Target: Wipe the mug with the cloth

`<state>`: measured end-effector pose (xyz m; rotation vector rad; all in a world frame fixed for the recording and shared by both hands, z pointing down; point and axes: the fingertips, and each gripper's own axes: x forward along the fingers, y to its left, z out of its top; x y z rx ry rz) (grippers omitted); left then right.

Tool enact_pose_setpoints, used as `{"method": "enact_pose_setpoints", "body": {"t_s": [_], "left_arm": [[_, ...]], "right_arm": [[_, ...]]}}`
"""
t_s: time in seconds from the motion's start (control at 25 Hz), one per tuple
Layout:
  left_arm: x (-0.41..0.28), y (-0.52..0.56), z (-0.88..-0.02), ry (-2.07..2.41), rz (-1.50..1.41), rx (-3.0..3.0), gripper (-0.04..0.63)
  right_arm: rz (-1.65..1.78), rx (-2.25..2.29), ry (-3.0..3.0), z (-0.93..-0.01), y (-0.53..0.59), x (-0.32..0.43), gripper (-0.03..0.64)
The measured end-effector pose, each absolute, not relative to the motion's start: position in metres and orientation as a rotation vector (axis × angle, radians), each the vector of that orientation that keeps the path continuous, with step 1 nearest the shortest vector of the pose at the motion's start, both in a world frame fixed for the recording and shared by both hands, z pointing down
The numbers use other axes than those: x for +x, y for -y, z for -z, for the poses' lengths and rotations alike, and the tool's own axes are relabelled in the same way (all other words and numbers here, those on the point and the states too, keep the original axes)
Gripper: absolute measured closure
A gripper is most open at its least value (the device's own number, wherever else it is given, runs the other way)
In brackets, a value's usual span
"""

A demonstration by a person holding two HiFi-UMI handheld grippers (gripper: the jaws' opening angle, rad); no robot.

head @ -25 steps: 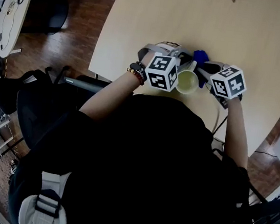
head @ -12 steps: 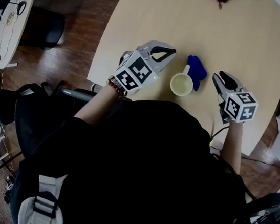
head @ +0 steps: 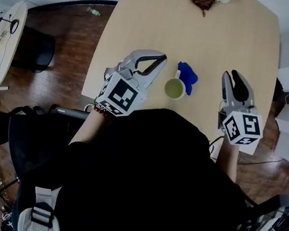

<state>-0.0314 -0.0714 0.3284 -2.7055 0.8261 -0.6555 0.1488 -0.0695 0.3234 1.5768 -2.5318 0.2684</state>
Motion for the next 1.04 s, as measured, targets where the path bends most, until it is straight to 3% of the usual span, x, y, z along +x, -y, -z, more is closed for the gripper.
{"method": "enact_pose_setpoints", "body": {"t_s": [1.04], "left_arm": [[-0.037, 0.063, -0.331, -0.870, 0.589, -2.852, 0.592]], "right_arm": [[-0.147, 1.583, 2.594, -0.305, 0.050, 0.130, 0.529]]}}
